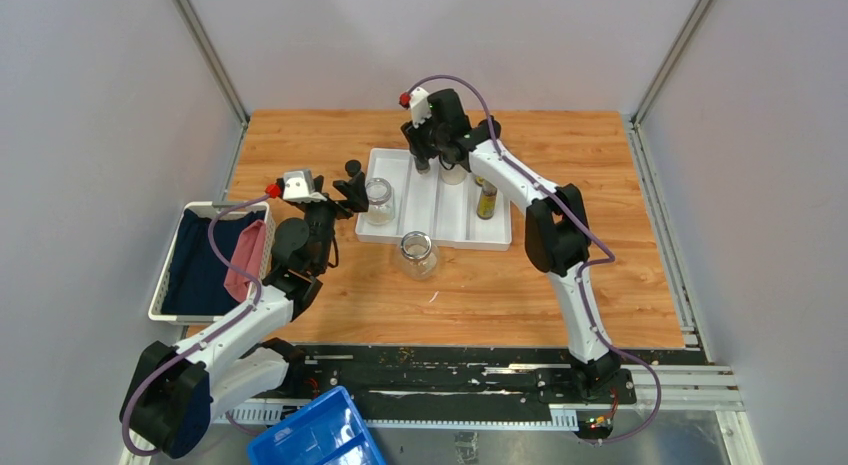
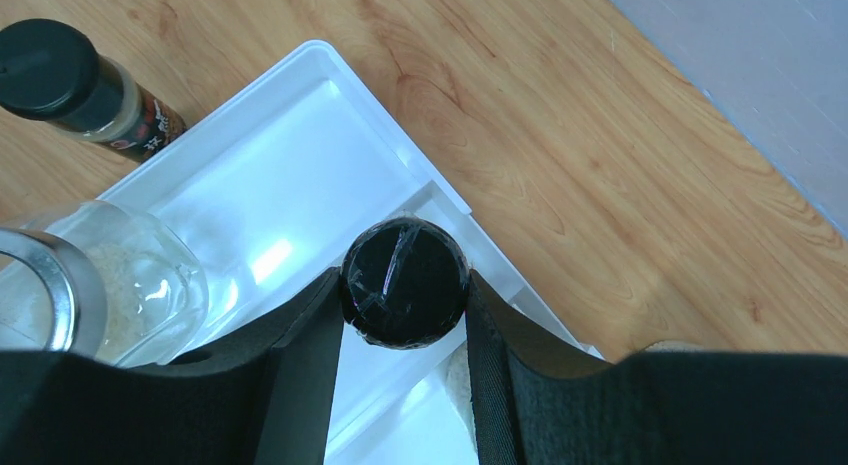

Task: Organize the condiment bottles
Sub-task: Place the bottle in the storage box, then move the bottle to the storage box.

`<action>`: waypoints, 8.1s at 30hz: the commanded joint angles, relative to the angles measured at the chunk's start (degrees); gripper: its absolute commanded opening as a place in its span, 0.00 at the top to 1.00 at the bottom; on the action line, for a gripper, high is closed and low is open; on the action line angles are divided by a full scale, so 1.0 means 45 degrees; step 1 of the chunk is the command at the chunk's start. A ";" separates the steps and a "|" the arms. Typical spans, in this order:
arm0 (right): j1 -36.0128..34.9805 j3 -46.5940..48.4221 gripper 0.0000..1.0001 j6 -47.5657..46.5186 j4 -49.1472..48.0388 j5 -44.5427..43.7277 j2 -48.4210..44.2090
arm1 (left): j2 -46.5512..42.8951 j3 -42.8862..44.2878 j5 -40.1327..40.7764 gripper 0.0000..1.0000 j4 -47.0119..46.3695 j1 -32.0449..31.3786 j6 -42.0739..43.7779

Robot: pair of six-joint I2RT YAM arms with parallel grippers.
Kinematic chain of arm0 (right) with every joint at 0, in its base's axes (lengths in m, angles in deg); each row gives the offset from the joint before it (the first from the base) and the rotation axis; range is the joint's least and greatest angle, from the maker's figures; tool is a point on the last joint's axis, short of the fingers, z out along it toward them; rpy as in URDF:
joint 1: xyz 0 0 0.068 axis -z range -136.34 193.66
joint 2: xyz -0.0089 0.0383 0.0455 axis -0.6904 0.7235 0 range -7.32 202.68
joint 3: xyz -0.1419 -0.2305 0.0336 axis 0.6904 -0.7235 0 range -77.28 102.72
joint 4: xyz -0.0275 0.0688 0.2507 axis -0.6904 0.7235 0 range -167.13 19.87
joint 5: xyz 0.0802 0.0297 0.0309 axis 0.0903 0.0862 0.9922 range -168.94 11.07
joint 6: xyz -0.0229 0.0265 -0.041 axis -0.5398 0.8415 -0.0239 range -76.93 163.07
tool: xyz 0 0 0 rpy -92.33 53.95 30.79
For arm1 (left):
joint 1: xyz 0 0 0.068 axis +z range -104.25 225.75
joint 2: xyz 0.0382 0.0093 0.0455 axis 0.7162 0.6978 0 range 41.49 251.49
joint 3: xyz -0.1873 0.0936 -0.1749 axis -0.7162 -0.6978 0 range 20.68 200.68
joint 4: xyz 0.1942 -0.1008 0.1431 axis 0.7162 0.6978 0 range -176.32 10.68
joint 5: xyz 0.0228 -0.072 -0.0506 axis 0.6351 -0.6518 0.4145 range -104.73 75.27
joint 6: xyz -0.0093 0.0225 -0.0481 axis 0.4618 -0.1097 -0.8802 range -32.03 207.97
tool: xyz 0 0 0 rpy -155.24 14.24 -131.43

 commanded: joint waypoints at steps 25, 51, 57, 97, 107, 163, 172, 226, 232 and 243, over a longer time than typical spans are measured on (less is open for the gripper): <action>0.0645 -0.0380 1.00 0.1378 -0.2114 0.0273 0.0758 | 0.0030 0.0041 0.0234 0.00 0.0035 -0.0092 0.0136; 0.0566 -0.0516 0.91 0.1619 -0.1872 -0.0224 0.1225 | 0.0050 -0.0056 0.0292 0.00 0.0032 -0.0092 0.0061; 0.0489 -0.0622 0.68 0.1600 -0.1852 -0.0451 0.1144 | 0.0010 -0.0057 0.0293 0.00 0.0035 -0.0092 0.0057; -0.0840 0.0622 0.31 -0.0542 -0.0440 0.0024 -0.0909 | -0.1033 -0.0137 0.0478 0.00 0.0015 -0.0092 -0.0533; -0.1414 -0.2028 0.24 -0.1294 0.0785 0.3371 -0.3317 | -0.2359 -0.0212 0.0580 0.00 -0.0024 -0.0092 -0.0574; -0.1776 0.2638 0.26 -0.2343 0.3100 0.4965 0.2162 | -0.2049 -0.0482 0.0059 0.01 -0.0746 -0.0092 -0.0207; -0.1675 0.3065 1.00 -0.2232 0.2827 0.4462 0.2342 | -0.1795 -0.0559 -0.0003 0.01 -0.0938 -0.0092 -0.0237; -0.0153 0.4862 0.26 -0.1584 0.0329 0.4906 0.3654 | 0.0255 -0.0739 -0.1017 0.01 -0.2622 -0.0092 -0.1083; -0.0254 0.4846 0.25 -0.1584 0.0229 0.4947 0.3313 | 0.0146 -0.0779 -0.0978 0.01 -0.2478 -0.0092 -0.1135; -0.0462 0.4915 0.24 -0.1602 0.0150 0.5081 0.2705 | 0.0101 -0.0759 -0.1036 0.01 -0.2409 -0.0092 -0.1222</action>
